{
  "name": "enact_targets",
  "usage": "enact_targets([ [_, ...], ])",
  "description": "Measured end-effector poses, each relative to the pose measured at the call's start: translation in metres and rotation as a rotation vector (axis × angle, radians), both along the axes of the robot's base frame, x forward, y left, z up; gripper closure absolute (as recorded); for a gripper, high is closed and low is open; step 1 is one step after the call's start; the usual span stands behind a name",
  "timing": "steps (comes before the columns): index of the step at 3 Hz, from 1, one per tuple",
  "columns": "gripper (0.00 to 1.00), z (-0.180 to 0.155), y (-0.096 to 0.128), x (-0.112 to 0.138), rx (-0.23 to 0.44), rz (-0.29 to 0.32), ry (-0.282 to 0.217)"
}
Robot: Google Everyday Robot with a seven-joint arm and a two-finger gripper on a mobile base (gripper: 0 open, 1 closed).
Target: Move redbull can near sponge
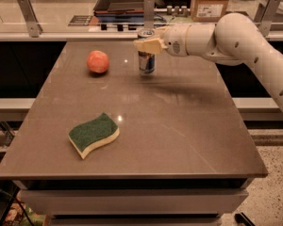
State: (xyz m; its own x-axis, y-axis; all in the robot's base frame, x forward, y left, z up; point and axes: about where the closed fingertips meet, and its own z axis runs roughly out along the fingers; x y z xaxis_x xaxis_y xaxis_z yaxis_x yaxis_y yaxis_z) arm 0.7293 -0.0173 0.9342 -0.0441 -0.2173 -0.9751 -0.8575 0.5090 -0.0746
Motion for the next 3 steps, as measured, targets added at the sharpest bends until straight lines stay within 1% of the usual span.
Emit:
enact_targets([
  [1, 1.00, 0.003, 0.000, -0.034, -0.026, 0.052, 0.004],
  [3, 1.00, 0.002, -0.006, -0.095, -0.062, 0.140, -0.018],
])
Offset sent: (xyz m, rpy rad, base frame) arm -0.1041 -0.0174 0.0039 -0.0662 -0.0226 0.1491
